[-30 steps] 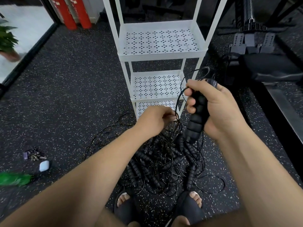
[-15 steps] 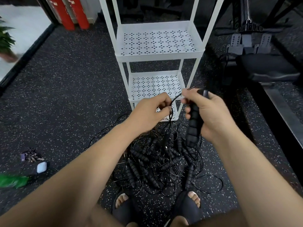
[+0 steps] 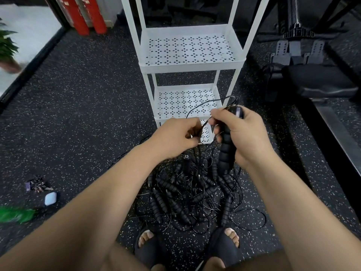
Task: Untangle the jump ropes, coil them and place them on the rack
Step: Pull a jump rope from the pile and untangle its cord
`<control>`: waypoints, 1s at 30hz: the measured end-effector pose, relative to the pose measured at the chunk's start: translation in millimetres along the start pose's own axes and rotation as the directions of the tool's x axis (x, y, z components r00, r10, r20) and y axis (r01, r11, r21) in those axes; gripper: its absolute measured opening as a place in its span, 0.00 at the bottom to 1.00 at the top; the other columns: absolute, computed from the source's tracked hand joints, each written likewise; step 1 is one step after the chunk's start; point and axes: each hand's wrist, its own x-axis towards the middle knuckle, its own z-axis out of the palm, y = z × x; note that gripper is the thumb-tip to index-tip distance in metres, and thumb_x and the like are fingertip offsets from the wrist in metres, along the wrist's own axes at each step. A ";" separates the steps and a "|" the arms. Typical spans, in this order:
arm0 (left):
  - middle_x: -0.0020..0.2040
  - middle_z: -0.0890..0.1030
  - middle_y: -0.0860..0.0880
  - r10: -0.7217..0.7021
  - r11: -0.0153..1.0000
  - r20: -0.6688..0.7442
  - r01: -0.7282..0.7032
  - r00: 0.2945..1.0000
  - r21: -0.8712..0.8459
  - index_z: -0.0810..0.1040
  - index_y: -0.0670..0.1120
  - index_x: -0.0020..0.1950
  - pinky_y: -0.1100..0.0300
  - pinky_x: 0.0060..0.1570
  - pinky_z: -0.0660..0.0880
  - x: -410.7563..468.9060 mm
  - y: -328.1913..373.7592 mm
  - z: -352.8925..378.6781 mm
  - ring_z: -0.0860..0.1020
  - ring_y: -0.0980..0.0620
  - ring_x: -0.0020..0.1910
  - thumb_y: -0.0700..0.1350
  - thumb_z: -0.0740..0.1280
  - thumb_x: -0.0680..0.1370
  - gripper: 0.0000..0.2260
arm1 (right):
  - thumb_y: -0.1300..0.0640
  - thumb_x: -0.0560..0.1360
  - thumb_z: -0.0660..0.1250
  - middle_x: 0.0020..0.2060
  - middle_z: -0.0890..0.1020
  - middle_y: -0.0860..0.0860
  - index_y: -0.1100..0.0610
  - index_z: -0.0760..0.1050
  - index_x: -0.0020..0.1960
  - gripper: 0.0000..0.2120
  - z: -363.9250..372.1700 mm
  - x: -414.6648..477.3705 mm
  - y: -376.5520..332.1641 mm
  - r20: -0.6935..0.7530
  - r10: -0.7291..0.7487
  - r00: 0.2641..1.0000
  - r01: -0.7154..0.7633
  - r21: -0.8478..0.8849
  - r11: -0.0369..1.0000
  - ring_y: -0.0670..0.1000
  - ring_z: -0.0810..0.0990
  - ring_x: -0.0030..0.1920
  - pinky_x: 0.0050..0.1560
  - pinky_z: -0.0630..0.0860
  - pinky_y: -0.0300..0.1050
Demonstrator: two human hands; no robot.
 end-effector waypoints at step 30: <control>0.48 0.83 0.56 0.020 0.868 -0.129 -0.082 0.991 -0.490 0.81 0.52 0.55 0.53 0.47 0.78 -2.7 4.8 -8.6 0.80 0.53 0.37 0.46 0.76 0.80 0.07 | 0.60 0.78 0.76 0.43 0.88 0.59 0.63 0.81 0.54 0.08 -6.6 4.7 1.0 0.025 -0.014 1.000 0.016 -0.074 0.997 0.51 0.79 0.33 0.32 0.72 0.46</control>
